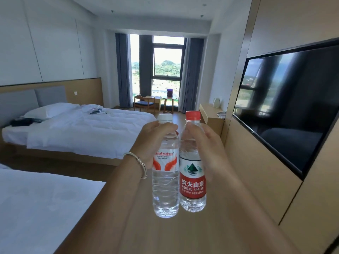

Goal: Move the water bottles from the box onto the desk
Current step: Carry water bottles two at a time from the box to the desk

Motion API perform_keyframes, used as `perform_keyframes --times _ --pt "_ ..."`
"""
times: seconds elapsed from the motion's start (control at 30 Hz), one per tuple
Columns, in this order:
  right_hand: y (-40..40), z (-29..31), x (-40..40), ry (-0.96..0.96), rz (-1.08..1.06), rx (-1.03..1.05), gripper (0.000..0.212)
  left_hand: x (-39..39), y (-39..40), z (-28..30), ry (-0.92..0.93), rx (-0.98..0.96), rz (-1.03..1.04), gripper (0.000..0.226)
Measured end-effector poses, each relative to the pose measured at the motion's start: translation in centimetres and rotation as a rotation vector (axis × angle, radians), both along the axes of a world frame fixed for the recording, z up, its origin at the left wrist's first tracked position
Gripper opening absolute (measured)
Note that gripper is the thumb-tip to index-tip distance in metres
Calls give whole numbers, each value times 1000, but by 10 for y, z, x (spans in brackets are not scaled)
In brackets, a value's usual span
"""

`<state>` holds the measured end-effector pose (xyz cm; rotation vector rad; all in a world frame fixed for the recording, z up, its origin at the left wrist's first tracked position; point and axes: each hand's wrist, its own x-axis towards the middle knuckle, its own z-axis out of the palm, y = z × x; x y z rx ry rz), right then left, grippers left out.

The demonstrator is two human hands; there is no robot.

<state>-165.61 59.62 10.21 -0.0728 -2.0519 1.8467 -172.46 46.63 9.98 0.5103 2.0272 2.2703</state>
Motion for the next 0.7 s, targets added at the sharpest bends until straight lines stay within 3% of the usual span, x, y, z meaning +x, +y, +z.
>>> perform_keyframes --times 0.13,0.27,0.43,0.7 --pt "32 -14 -69 2 -22 -43 18 -68 31 -8 41 -26 -22 17" --pt "57 -18 -151 6 -62 -55 28 -151 58 -11 61 -49 -37 21" --pt "82 -14 -252 13 -86 -57 23 -255 84 -6 90 -59 -55 8" --pt "114 -31 -393 -21 -111 -122 31 -389 115 -14 87 -85 -39 9"
